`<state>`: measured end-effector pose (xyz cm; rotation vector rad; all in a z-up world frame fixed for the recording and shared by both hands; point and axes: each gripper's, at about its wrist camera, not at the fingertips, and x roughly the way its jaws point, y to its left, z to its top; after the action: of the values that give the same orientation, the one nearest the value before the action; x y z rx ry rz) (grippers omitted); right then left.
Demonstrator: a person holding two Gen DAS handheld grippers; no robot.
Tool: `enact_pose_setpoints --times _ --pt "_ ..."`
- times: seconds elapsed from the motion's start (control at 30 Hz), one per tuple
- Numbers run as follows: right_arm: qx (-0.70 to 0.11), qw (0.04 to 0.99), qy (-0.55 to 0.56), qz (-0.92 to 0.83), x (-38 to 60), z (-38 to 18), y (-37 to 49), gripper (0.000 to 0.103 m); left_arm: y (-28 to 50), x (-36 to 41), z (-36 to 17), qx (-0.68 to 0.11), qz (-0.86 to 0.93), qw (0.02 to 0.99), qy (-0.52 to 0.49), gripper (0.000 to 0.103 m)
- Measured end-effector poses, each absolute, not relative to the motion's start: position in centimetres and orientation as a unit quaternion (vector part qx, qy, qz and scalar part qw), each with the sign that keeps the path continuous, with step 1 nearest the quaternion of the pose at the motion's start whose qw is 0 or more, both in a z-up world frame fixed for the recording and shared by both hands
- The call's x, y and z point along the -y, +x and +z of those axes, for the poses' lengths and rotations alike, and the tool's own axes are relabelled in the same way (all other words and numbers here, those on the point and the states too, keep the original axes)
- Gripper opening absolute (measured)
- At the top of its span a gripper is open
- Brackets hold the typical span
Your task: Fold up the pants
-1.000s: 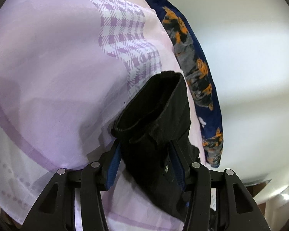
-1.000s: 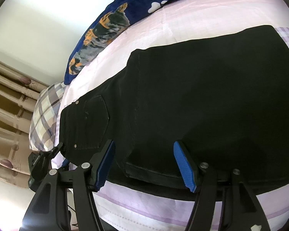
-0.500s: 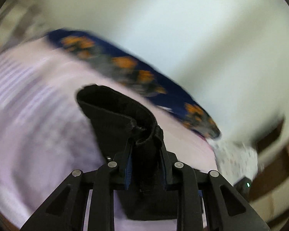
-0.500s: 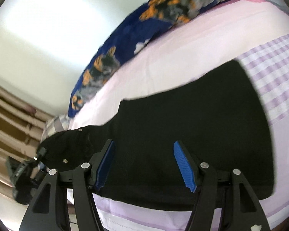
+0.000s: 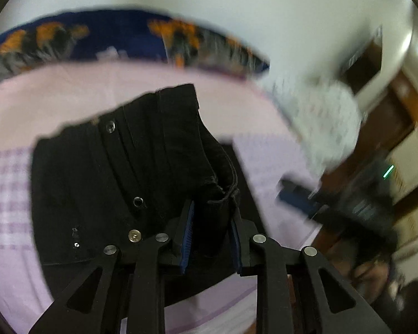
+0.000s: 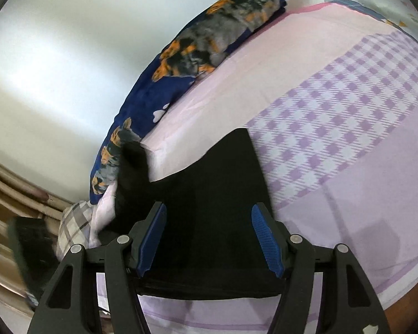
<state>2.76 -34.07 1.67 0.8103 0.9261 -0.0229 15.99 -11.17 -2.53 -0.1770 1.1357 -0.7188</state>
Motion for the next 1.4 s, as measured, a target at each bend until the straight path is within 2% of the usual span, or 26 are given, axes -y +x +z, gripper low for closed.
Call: enact_pose_setpoints --times 0.1,0.17,0.23,0.3,0.37,0.67,0.87,1.17,1.37,1.4 --pt "-0.437 0.814 0.383 -0.001 34.8 1.0 2.7 0.065 15.1 12.9 -3.8 -0.537 -0.332 0.774 -0.039 0.028" --pt "-0.442 0.81 0.385 0.015 35.0 0.4 2.9 0.067 14.8 13.0 -3.0 -0.534 -0.34 0.773 -0.033 0.038" --pt "-0.447 0.806 0.387 0.041 35.0 -0.1 3.4 0.069 14.5 12.5 -1.8 -0.528 -0.368 0.763 -0.05 0.039" --pt "-0.452 0.793 0.399 0.084 34.8 -0.8 4.2 0.076 14.4 11.7 -0.8 -0.517 -0.367 0.771 -0.055 0.049" --pt "-0.465 0.78 0.402 0.121 34.4 -1.7 5.4 0.076 14.3 9.8 -0.1 -0.5 -0.352 0.789 -0.063 0.055" --pt "-0.529 0.739 0.372 0.187 33.3 -4.6 10.2 0.076 16.3 1.3 -2.3 -0.521 -0.224 0.818 -0.098 0.056" --pt "-0.565 0.722 0.333 0.219 32.0 -5.7 12.8 0.076 16.4 1.2 -5.3 -0.553 -0.213 0.8 -0.094 0.056" --pt "-0.555 0.723 0.327 0.251 30.4 -6.1 14.2 0.077 16.3 1.5 -7.2 -0.559 -0.208 0.796 -0.102 0.058" --pt "-0.546 0.713 0.331 0.289 29.9 -6.0 13.8 0.068 16.6 1.5 -7.4 -0.554 -0.214 0.798 -0.103 0.06" --pt "-0.543 0.706 0.339 0.304 29.7 -6.0 13.6 0.062 16.6 1.4 -7.4 -0.554 -0.214 0.798 -0.106 0.06"
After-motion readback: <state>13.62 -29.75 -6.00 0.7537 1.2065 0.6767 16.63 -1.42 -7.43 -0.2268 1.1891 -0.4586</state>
